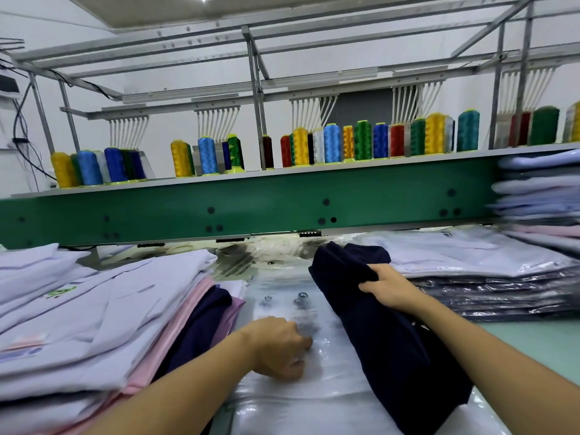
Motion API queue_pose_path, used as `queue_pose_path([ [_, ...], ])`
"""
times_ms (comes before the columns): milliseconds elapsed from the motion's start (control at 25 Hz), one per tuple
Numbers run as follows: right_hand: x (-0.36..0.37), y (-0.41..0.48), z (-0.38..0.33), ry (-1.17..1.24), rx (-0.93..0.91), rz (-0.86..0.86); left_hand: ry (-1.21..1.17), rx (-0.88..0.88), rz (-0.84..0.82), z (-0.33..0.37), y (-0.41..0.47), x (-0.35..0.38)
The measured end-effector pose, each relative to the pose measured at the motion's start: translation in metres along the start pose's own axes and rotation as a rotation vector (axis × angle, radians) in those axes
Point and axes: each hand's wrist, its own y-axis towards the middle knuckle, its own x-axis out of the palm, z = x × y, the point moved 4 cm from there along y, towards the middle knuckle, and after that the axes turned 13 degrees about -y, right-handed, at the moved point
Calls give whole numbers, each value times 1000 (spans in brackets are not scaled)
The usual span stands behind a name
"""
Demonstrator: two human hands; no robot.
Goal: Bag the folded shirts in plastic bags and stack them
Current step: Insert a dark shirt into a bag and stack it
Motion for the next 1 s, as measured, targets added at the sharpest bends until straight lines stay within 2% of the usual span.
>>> queue_pose_path([
  [240, -1, 3, 5, 2, 1, 11, -37, -56, -106, -8, 1, -3],
  [400, -3, 2, 7, 18, 13, 24, -89, -196, -230, -21, 6, 2],
  [800, -13, 3, 14, 31, 15, 69, -659, -221, -51, -45, 9, -6],
  [920, -13, 5, 15, 17, 14, 65, -606, -186, 132, -44, 14, -7],
  [1000, -14, 6, 15, 17, 15, 71, -633, -143, 154, -40, 18, -5],
])
